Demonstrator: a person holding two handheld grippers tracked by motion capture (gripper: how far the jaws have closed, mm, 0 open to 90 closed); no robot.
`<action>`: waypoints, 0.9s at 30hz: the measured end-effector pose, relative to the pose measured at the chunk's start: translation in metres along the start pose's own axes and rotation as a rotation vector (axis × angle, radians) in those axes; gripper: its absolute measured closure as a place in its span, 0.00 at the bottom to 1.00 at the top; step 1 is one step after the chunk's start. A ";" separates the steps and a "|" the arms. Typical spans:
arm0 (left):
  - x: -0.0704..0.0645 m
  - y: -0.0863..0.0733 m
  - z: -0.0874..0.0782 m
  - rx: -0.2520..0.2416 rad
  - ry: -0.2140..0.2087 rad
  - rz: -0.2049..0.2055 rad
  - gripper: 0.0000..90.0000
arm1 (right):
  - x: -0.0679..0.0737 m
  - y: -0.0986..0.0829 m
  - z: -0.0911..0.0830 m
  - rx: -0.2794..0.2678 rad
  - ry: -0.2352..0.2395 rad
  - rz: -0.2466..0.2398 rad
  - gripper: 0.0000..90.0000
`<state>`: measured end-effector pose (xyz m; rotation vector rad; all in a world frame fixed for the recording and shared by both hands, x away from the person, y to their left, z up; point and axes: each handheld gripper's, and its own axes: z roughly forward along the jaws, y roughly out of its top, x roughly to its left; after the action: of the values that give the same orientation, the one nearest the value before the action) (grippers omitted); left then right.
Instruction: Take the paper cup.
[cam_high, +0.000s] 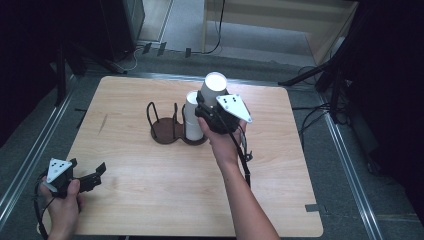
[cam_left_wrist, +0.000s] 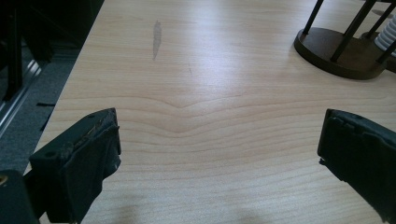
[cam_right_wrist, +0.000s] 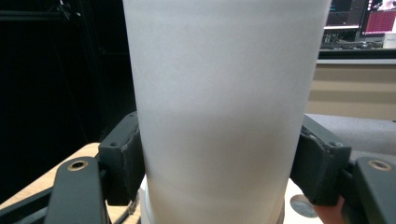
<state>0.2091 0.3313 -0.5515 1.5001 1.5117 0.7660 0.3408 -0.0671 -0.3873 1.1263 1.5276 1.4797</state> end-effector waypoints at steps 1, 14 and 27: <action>0.000 0.000 0.000 -0.001 -0.001 0.000 0.00 | -0.002 -0.001 -0.002 0.001 0.000 -0.001 0.31; 0.001 0.000 0.000 -0.005 -0.009 0.000 0.00 | -0.025 -0.030 -0.039 0.034 -0.019 0.023 0.31; -0.004 0.000 -0.002 -0.017 0.033 0.034 0.00 | -0.052 -0.067 -0.069 0.081 -0.053 0.033 0.32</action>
<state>0.2066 0.3277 -0.5497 1.5108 1.5037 0.8257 0.2881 -0.1378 -0.4523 1.2339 1.5516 1.4095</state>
